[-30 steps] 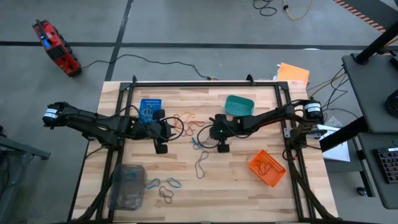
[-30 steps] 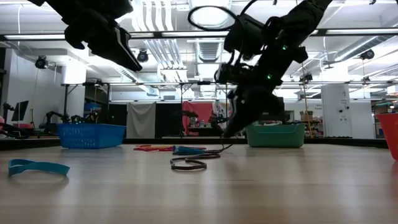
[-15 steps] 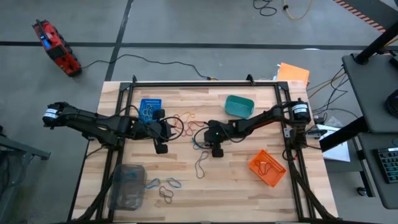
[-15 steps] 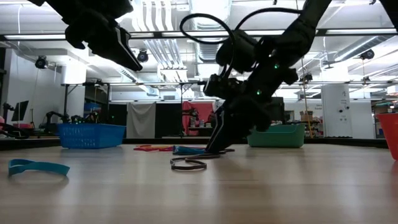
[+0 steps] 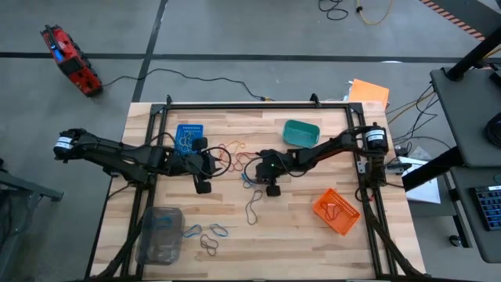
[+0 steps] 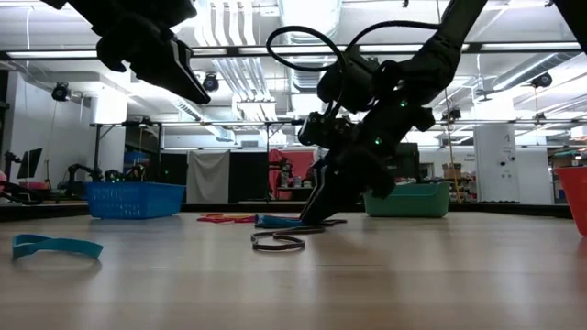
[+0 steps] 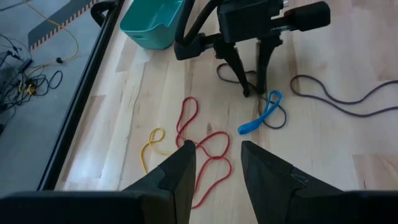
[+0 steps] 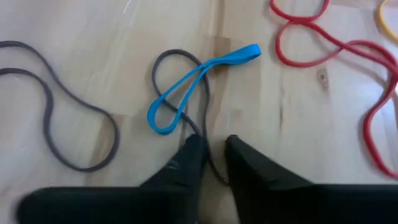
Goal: Sort rubber bands into baskets
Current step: Put the violet rubberband into the green bin
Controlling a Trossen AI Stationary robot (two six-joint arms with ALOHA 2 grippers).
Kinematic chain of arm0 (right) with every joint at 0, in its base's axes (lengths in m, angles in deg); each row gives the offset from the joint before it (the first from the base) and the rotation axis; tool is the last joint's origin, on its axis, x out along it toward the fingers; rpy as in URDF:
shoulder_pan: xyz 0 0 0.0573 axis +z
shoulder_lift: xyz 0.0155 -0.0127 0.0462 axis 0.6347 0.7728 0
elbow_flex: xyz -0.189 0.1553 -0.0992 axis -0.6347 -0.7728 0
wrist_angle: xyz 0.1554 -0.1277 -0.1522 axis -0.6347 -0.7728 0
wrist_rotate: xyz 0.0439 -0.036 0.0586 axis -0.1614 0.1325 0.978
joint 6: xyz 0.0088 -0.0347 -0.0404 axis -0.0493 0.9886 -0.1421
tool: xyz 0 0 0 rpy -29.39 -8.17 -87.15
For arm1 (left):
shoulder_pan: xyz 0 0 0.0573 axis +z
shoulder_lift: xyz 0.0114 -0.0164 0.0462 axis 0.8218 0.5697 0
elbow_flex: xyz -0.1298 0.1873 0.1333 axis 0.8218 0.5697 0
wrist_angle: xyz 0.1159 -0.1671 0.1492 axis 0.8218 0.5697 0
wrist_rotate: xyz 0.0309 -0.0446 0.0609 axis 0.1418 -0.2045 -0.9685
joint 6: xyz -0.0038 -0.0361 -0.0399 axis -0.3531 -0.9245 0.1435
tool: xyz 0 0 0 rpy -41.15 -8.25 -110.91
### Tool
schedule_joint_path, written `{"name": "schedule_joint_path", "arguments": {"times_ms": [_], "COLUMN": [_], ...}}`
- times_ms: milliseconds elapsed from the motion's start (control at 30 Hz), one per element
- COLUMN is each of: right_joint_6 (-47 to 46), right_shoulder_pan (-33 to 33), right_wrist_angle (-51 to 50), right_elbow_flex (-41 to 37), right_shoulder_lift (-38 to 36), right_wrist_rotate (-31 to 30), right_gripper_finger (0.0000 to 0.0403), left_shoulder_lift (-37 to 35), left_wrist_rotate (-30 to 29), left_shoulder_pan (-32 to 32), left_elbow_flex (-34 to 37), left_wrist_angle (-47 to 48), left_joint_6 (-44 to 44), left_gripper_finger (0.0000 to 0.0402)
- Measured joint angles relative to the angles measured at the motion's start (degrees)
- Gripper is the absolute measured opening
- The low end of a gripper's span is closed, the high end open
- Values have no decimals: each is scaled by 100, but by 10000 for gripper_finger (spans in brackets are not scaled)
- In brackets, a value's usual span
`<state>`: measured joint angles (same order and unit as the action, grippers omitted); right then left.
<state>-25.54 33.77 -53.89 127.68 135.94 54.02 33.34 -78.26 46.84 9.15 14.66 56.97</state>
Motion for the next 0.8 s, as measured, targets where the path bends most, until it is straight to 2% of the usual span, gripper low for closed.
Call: {"name": "schedule_joint_path", "arguments": {"times_ms": [67,267,567,800], "right_joint_6": [78,15,530,844], "right_shoulder_pan": [-1,17,30,35], "right_wrist_angle": [52,228,57,71], "right_elbow_flex": [13,9,-38,-81], "right_shoulder_lift": [136,83,-1047,-1898], "right_wrist_rotate": [1,6,-258,-730], "right_gripper_finger": [23,9,9,9], "left_shoulder_lift": [0,0,0,0], "left_wrist_rotate": [2,0,1,0], "left_shoulder_pan": [0,0,0,0], "left_elbow_flex": [0,0,0,0], "left_wrist_angle": [-2,-6,9,18], "left_joint_6": [0,0,-2,-2], "left_gripper_finger": [113,113,113,113]}}
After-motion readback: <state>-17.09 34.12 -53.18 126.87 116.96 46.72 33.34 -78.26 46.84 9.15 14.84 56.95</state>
